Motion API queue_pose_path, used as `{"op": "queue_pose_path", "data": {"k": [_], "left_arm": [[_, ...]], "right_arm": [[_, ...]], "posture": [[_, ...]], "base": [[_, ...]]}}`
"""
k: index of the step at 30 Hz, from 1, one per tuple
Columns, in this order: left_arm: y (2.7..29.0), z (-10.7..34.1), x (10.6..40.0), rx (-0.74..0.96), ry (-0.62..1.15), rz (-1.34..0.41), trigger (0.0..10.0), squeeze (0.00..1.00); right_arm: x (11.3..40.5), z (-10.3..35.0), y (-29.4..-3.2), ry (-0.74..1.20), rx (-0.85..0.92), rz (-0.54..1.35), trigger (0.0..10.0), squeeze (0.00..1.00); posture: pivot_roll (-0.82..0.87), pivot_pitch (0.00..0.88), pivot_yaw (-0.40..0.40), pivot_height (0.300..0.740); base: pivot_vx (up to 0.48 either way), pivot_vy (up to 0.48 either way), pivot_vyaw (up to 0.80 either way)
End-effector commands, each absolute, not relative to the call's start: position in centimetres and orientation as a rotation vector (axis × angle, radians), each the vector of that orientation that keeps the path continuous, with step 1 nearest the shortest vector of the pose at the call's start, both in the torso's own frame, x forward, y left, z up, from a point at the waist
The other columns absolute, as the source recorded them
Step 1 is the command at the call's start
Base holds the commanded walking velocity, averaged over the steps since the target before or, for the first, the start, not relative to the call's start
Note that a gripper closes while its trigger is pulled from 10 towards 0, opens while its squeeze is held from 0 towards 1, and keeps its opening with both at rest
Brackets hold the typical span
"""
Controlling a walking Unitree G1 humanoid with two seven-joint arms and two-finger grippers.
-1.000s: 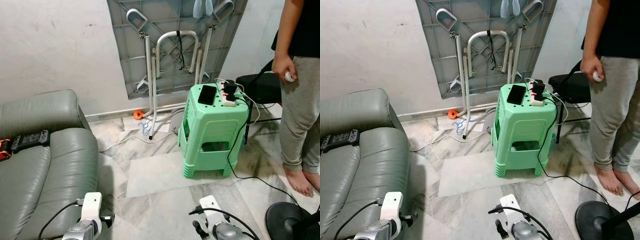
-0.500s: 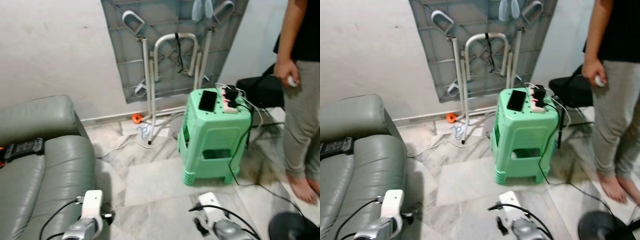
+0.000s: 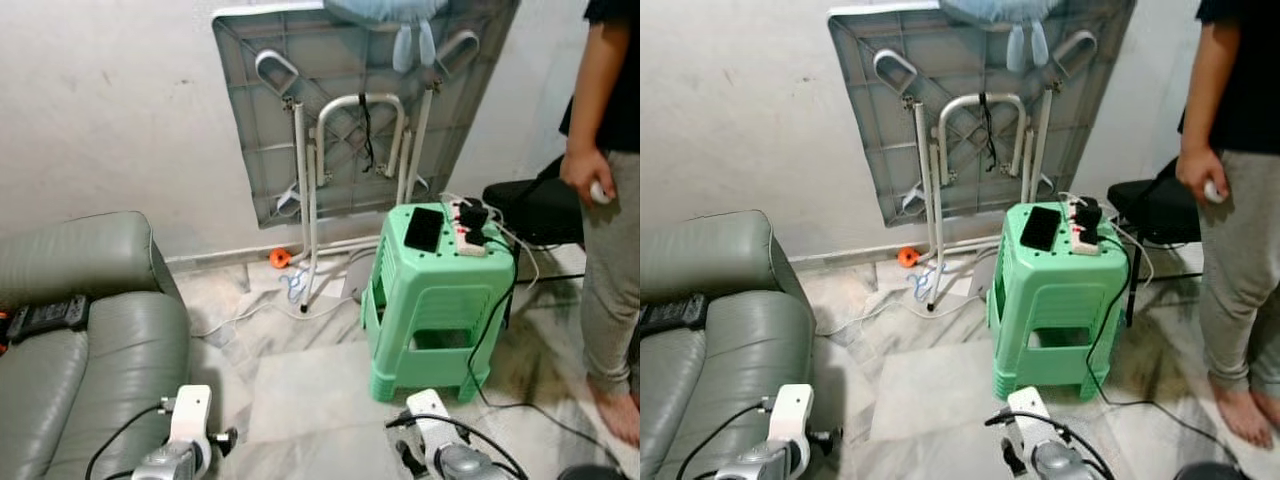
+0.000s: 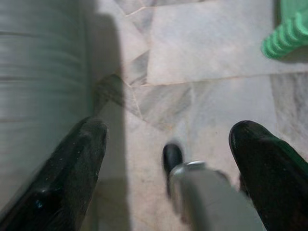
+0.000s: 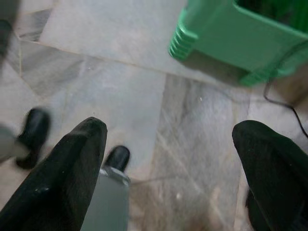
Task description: Move the pillow to the sofa
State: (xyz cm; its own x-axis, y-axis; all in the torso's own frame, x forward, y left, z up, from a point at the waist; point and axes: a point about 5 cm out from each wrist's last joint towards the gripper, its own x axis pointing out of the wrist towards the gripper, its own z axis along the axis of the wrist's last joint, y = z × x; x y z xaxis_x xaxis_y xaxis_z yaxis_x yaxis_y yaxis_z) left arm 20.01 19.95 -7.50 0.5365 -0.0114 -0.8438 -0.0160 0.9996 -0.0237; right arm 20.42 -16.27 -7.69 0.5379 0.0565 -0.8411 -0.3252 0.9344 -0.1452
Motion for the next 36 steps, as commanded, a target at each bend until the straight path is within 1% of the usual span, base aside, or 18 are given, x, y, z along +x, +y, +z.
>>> {"op": "queue_pose_path", "data": {"k": [1,27,29,36], "left_arm": [[21.14,-7.27,20.03,-0.008,1.005,0.024,10.0,0.00],[21.23,-7.28,19.98,0.004,1.010,0.022,10.0,0.00],[21.35,-7.26,20.00,0.018,1.011,0.032,10.0,0.00],[21.91,-7.20,19.95,0.082,1.013,0.061,10.0,0.00]], "right_arm": [[20.94,-7.46,-14.87,0.958,-0.291,0.264,10.0,0.00],[20.92,-7.47,-14.81,0.958,-0.295,0.269,10.0,0.00],[20.92,-7.47,-14.80,0.959,-0.296,0.270,10.0,0.00],[21.06,-7.38,-14.76,0.943,-0.324,0.288,10.0,0.00]], "posture": [[0.01,0.000,0.049,0.740],[0.01,0.000,0.056,0.740],[0.01,0.000,0.056,0.740],[0.01,0.000,0.055,0.740]], "base": [[0.382,0.000,0.00],[0.394,0.000,0.00],[0.270,0.000,0.00],[0.000,0.000,0.07]]}}
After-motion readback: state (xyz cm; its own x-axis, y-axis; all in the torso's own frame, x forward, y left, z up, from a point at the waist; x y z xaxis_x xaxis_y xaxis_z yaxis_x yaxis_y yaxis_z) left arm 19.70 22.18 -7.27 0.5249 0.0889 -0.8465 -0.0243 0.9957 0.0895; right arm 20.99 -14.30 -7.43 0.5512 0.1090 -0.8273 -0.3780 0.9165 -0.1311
